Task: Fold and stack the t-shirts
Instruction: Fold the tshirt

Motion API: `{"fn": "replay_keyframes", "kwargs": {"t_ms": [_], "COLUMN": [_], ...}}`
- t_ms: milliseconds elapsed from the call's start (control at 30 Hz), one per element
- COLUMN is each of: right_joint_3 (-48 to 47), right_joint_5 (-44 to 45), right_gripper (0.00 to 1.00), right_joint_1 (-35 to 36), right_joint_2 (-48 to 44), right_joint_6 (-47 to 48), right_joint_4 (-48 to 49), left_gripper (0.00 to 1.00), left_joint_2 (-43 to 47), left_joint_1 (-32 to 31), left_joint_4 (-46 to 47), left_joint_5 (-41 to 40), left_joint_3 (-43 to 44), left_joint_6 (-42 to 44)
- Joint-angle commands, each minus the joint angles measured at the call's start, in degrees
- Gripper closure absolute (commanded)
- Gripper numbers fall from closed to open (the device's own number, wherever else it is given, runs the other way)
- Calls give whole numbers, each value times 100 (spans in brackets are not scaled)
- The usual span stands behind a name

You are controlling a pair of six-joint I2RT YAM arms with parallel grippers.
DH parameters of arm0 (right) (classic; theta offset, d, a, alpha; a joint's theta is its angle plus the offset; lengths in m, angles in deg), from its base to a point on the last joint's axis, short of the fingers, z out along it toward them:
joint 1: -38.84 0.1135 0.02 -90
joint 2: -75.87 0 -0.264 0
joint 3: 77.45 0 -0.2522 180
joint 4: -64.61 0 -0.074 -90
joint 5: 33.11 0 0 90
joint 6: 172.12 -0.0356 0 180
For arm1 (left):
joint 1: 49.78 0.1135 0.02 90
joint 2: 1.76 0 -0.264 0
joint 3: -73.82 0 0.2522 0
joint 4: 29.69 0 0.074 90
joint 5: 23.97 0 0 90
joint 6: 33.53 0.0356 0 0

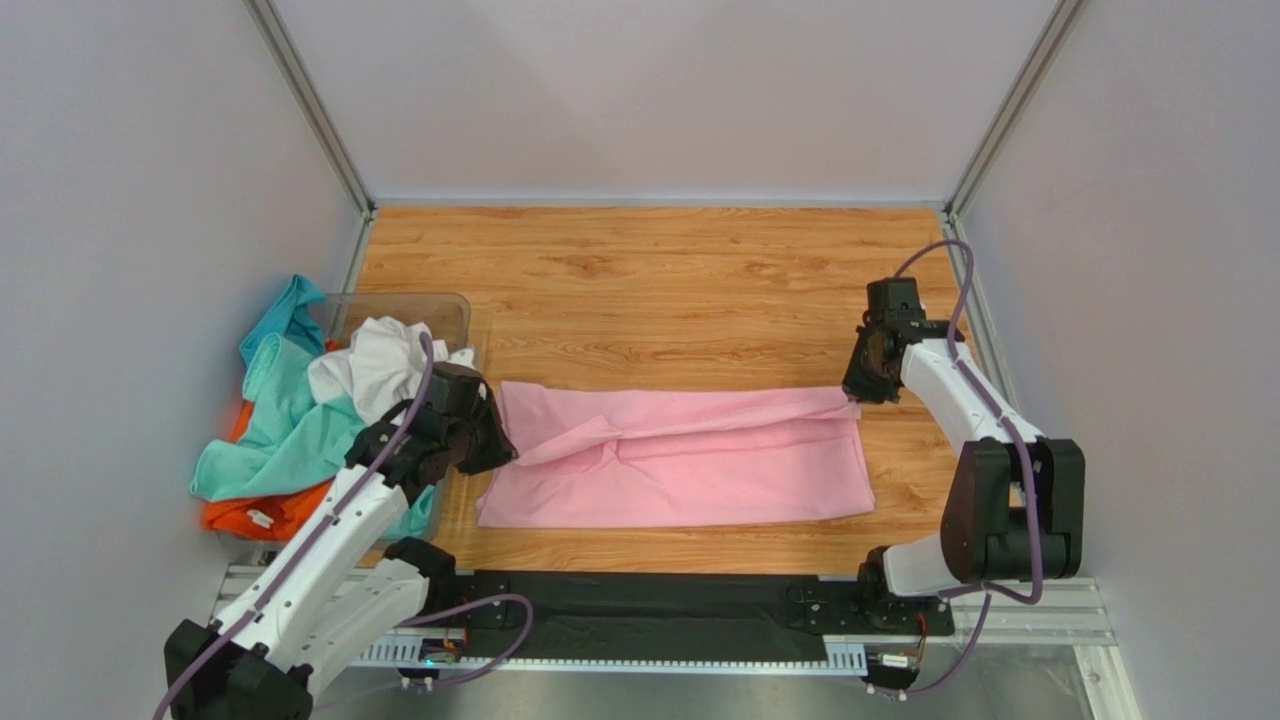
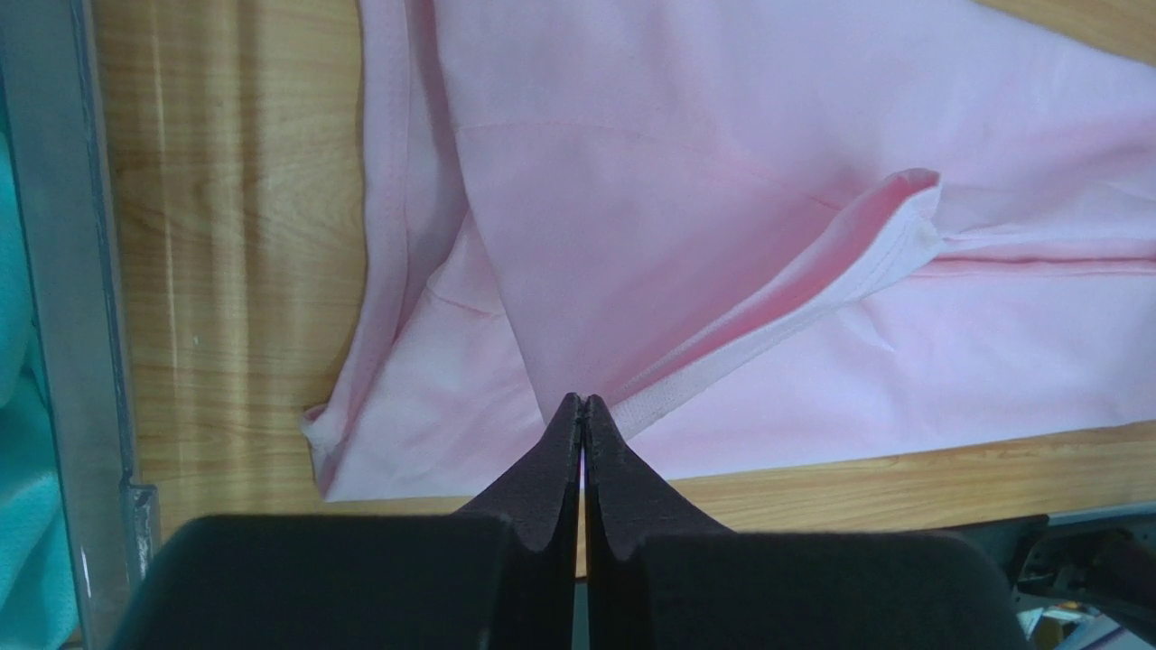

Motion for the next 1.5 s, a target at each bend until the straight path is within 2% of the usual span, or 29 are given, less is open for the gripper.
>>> {"fn": "replay_keyframes", "kwargs": {"t_ms": [0, 67, 100, 167, 200, 233, 267, 300, 333, 400, 433, 500, 600, 733, 967, 1167, 1300, 1467], "right_joint_3": [361, 589, 651, 722, 757, 758, 749, 740, 705, 670, 635, 617, 652, 792, 1030, 986, 969, 951], "right_joint_5": [140, 245, 281, 307, 307, 220, 159, 97, -43, -376, -491, -982, -1265, -1625, -2092, -1987, -1960, -1697], "right_gripper": [92, 82, 75, 74, 73, 57, 47, 43, 35, 20, 0, 0, 0, 0, 0, 0, 0, 0], "right_joint_1": [22, 30, 30, 21, 30, 22, 21, 30, 22, 30, 22, 21, 21, 21, 30, 21, 21, 21], "right_joint_2": [-274, -318, -361, -414, -493, -528, -590, -651, -808, -967, -1133, -1301, -1548, -1584, -1337, -1408, -1399, -1390], "right_joint_6": [-56, -178, -187, -249, -258, -258, -258, -249, -240, -170, -144, -74, -12, 15, -91, -38, -47, -21], "right_joint_4": [124, 168, 159, 150, 150, 141, 107, 80, 54, 54, 62, 62, 88, 220, 536, 449, 423, 344], "left_gripper": [100, 96, 87, 67, 63, 56, 44, 40, 35, 11, 0, 0, 0, 0, 0, 0, 0, 0], "left_joint_2": [235, 332, 350, 411, 455, 507, 630, 692, 762, 877, 877, 720, 228, -571, -2441, -3665, -3790, -3203], "left_joint_1": [-17, -17, -17, -26, -35, -26, -35, -26, -26, -26, -26, -35, -26, -105, -1097, -1493, -1933, -2451], "left_joint_4": [-149, -211, -220, -237, -246, -263, -272, -272, -264, -264, -255, -220, -53, 796, 1775, 1863, 1863, 1574], "left_joint_5": [161, 240, 441, 618, 732, 776, 820, 925, 952, 944, 926, 891, 1057, 1558, 1453, 1603, 1542, 823], "left_joint_3": [-266, -441, -468, -513, -521, -530, -530, -522, -504, -381, -329, -127, 137, 322, 989, 1289, 1280, 1122], "left_joint_6": [-222, -362, -398, -415, -407, -407, -415, -398, -372, -319, -284, -179, -108, -134, -205, -275, -380, -556]}}
